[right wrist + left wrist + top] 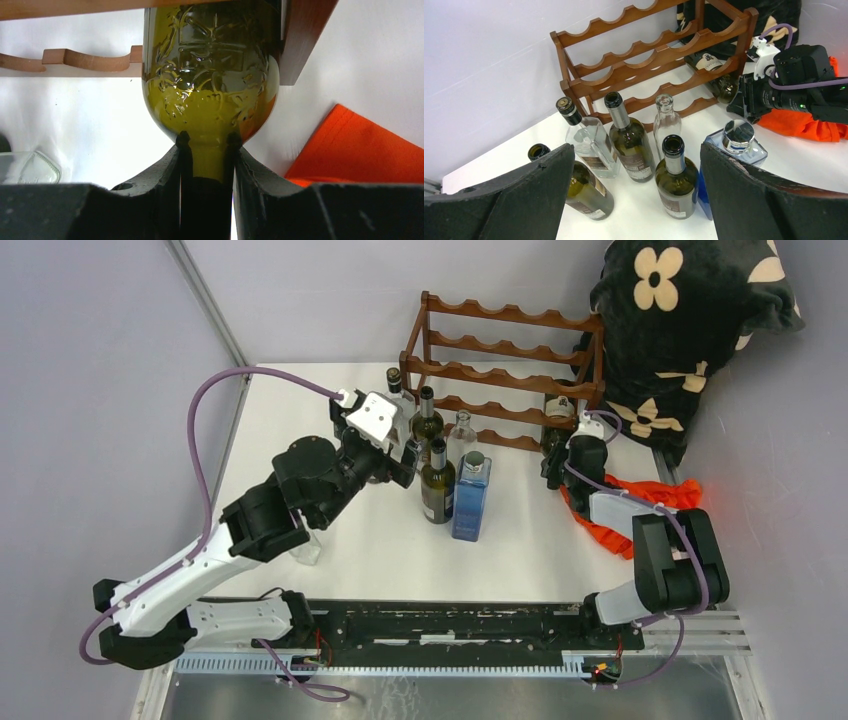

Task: Put the wine bottle on the wine rack
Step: Place the wine bottle in the wine rack.

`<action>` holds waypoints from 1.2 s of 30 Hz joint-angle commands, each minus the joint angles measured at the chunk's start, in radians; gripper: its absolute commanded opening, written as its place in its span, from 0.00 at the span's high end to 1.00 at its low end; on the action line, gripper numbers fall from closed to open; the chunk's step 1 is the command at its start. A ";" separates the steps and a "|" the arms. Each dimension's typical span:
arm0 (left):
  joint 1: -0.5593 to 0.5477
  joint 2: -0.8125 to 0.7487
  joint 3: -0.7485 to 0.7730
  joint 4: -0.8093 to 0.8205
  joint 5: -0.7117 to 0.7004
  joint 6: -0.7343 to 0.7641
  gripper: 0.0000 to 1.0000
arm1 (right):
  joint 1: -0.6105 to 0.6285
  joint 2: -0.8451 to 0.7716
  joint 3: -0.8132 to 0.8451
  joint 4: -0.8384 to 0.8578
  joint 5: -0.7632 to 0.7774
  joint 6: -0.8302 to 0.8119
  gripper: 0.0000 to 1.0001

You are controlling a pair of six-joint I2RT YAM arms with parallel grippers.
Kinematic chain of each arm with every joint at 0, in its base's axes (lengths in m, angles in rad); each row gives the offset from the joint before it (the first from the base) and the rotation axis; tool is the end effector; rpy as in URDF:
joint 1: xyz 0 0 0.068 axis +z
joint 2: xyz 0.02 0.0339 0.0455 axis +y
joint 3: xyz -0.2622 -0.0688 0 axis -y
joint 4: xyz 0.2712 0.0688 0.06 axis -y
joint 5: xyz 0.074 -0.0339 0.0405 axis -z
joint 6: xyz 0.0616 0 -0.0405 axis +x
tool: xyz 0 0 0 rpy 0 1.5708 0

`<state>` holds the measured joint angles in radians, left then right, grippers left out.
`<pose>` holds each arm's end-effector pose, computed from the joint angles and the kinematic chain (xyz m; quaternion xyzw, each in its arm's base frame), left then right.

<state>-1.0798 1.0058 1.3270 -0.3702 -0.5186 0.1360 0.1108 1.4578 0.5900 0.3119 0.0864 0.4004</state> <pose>0.1426 -0.2020 0.4713 0.2547 0.6756 -0.1376 0.6781 0.3251 0.0308 0.1345 0.1468 0.8610 0.0862 0.4793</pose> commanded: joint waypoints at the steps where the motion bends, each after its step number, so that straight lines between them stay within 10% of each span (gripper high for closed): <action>1: 0.006 0.012 0.001 0.065 -0.032 0.053 0.00 | 0.005 0.006 0.094 0.238 0.057 -0.010 1.00; 36: 0.064 0.107 0.028 0.088 -0.008 0.097 0.00 | 0.015 0.192 0.254 0.235 0.120 -0.120 0.85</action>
<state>-1.0203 1.1084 1.3228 -0.3401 -0.5411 0.2108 0.1246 1.6695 0.7841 0.3347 0.1604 0.3222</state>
